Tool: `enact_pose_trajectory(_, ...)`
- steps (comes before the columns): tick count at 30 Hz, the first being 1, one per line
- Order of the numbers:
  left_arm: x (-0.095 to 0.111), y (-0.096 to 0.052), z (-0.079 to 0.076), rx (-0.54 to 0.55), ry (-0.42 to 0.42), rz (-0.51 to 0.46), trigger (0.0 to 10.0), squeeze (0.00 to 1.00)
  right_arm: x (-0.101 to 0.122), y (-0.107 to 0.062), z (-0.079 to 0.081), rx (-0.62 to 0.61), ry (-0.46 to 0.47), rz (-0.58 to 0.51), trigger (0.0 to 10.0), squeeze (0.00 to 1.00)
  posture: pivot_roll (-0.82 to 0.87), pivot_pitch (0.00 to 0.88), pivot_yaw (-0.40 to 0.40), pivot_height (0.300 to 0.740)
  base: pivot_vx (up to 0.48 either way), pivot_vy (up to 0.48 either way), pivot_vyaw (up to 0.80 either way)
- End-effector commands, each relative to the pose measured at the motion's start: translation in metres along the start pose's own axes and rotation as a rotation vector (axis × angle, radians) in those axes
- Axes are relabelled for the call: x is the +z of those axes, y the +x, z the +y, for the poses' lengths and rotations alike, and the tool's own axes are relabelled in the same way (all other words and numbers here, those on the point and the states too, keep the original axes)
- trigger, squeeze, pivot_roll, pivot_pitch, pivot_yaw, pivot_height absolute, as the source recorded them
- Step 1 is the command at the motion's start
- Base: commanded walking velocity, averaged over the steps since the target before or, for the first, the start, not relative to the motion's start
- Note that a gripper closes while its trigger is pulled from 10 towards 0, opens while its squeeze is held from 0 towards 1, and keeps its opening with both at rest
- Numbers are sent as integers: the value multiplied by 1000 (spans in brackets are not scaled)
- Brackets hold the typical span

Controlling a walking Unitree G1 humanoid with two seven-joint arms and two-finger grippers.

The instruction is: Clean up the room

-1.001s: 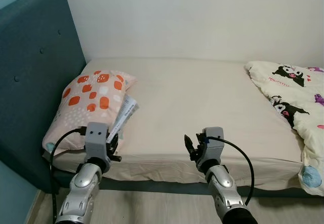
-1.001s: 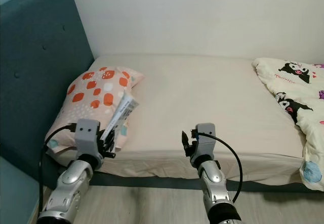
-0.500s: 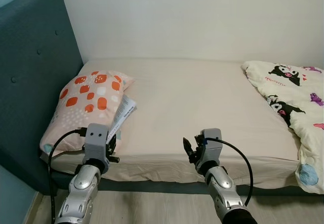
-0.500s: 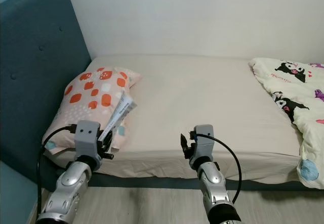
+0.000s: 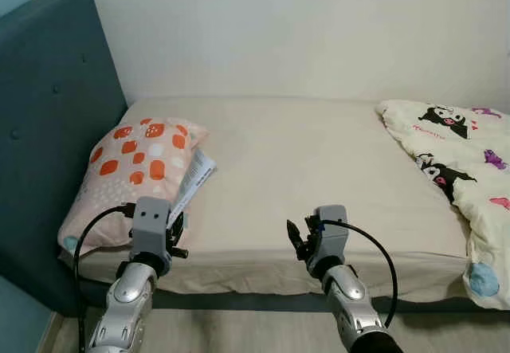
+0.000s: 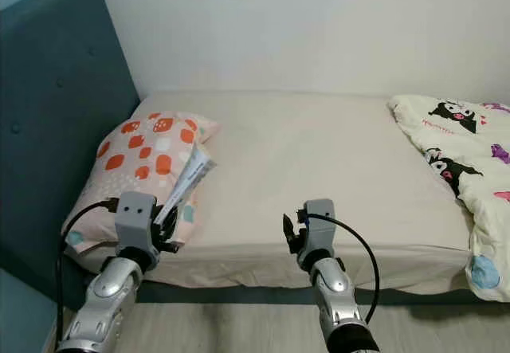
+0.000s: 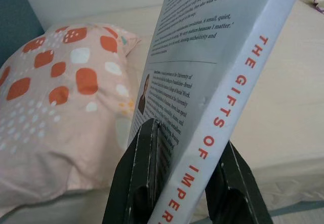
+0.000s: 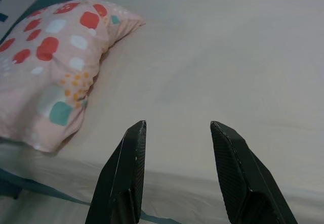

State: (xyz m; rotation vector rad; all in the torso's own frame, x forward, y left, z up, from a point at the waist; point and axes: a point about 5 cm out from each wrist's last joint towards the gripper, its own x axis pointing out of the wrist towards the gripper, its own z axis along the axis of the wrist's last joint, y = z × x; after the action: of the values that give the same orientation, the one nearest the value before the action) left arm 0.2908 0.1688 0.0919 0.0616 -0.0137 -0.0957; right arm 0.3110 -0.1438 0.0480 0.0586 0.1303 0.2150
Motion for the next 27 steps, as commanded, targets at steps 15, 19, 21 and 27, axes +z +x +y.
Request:
enact_pose_trajectory(15,5,-2,2,2,-12,-43,10000,0,-7,-4,-2,9,-16,34,10000,0,30,88,-60,740,345,0,0)
enact_pose_trajectory(19,5,-2,3,4,-14,-43,10000,0,-7,-5,-1,11,-17,36,10000,0,31,87,-61,740,326,0,0)
enact_pose_trajectory(21,5,-2,4,5,-14,-42,10000,0,-7,-5,-1,12,-18,38,10000,0,30,91,-63,740,319,0,0)
enact_pose_trajectory(27,4,-3,5,9,-14,-37,10000,0,-8,-5,-1,14,-20,42,10000,0,30,93,-64,740,301,0,0)
